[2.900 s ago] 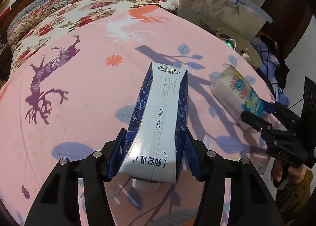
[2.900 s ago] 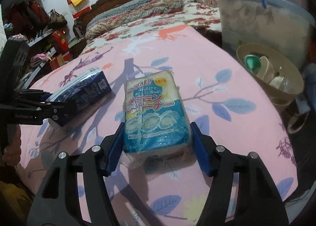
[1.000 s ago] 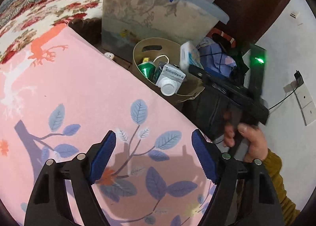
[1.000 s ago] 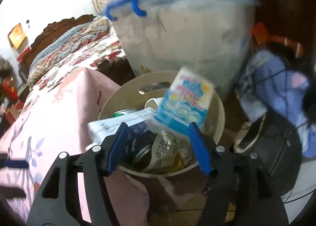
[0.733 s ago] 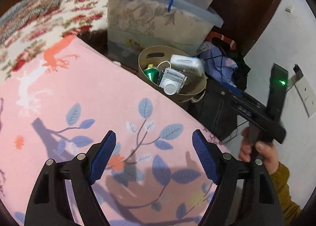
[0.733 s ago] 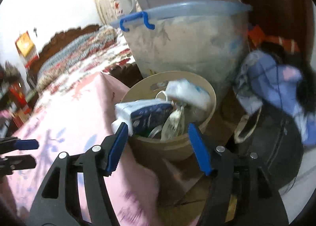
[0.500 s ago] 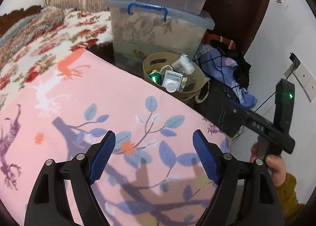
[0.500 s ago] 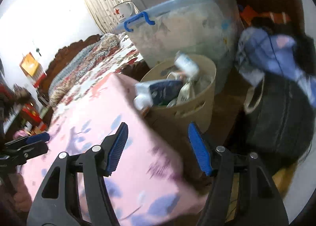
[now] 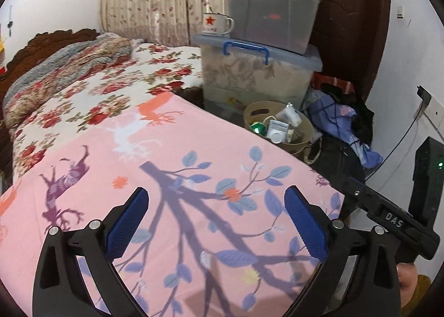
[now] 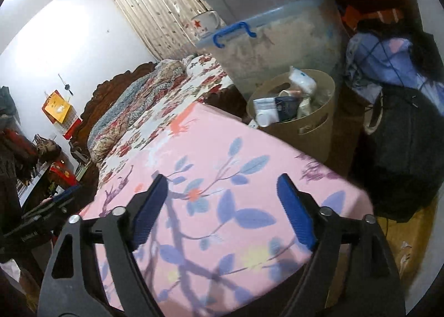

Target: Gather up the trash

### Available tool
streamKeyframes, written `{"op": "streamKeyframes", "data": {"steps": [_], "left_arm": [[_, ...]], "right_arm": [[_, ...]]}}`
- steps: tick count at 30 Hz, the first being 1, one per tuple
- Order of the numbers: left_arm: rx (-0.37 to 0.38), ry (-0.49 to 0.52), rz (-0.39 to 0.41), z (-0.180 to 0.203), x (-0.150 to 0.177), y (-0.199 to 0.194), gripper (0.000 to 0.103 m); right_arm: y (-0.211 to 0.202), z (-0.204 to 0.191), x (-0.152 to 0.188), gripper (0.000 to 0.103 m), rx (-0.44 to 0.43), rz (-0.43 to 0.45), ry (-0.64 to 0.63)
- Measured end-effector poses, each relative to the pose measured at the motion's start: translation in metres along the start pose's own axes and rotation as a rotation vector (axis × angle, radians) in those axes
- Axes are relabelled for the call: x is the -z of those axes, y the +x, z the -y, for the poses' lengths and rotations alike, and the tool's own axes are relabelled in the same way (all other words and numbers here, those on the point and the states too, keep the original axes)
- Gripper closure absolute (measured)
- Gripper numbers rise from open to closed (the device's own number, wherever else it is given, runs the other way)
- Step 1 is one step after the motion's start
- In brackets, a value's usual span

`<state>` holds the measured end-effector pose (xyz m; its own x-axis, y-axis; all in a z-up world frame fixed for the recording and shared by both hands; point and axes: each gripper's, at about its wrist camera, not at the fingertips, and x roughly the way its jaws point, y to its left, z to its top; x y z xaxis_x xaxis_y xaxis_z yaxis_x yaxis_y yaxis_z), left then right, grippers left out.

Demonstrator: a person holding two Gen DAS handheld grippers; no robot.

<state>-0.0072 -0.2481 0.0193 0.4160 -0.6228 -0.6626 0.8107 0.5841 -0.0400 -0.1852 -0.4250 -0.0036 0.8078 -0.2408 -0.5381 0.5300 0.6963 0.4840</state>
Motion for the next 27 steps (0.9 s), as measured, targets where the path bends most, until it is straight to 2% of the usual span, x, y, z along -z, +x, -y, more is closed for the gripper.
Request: {"op": "streamKeyframes", "data": {"steps": [9, 13, 19, 27], "left_arm": [[-0.097, -0.041, 0.005, -0.024, 0.016, -0.022, 0.009], [-0.113, -0.065, 0.028, -0.031, 0.017, -0.032, 0.008], [-0.208, -0.045, 0.072, -0.03, 0.019, -0.044, 0.008], [-0.244, -0.023, 0.099, -0.023, 0.02, -0.053, 0.008]], "right_arm": [[-0.014, -0.035, 0.008, 0.004, 0.016, 0.021, -0.006], [-0.022, -0.047, 0.01, 0.003, 0.03, 0.042, -0.014], [-0.028, -0.057, 0.016, 0.003, 0.033, 0.055, -0.016], [-0.033, -0.062, 0.024, 0.003, 0.019, 0.063, -0.008]]}}
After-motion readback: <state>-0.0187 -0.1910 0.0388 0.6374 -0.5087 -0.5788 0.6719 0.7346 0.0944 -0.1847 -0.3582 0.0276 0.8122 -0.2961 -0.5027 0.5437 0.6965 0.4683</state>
